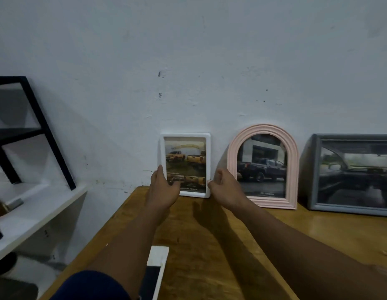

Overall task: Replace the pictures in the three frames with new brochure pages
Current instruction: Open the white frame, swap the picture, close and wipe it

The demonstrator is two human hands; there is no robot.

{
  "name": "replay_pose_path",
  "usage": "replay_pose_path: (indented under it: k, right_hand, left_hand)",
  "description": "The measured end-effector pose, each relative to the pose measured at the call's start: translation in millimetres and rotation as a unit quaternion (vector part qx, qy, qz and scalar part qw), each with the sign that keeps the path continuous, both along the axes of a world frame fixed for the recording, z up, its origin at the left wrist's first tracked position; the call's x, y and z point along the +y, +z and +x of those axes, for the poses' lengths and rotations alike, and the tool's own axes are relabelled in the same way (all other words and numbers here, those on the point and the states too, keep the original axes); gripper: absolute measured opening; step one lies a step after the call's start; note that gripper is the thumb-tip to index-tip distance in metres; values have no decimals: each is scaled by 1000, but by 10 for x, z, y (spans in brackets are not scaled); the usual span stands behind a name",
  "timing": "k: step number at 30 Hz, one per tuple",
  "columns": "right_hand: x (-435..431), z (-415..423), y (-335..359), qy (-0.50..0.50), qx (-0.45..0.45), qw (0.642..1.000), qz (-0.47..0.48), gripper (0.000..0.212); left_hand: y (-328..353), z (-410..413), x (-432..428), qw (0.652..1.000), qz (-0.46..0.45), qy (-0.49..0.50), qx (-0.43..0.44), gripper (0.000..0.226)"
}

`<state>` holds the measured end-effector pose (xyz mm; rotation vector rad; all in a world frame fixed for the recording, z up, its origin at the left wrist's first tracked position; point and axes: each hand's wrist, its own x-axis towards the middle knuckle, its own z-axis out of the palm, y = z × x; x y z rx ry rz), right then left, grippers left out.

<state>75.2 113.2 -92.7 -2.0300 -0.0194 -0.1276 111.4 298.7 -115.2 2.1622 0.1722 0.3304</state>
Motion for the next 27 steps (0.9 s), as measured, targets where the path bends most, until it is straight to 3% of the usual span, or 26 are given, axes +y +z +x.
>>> replay_pose_path:
  k: [5,11,14,19,24,27]
  right_hand:
    - [127,234,-28,7,16,999,37,54]
    - [130,216,-81,-9,11,998,60,48]
    - [74,70,-87,-12,-7,998,54,46]
    - [-60,-349,-25,3,-8,994,108,41]
    - [-387,-831,117,1,13,988,153,33]
    - [-669,-1164,236,10,26,984,175,25]
  left_hand:
    - [-55,236,31,998,-55,12,26,74]
    - [-101,134,83,998,-54,26,0,71]
    - [-46,-65,160,997,-68,36,-6,69]
    - [13,-578,80,997,-79,9,-12,33]
    - [74,-1130,-108,991,-134,-18,26,23]
    - [93,-1414,-319,991,-121,-44,40,26]
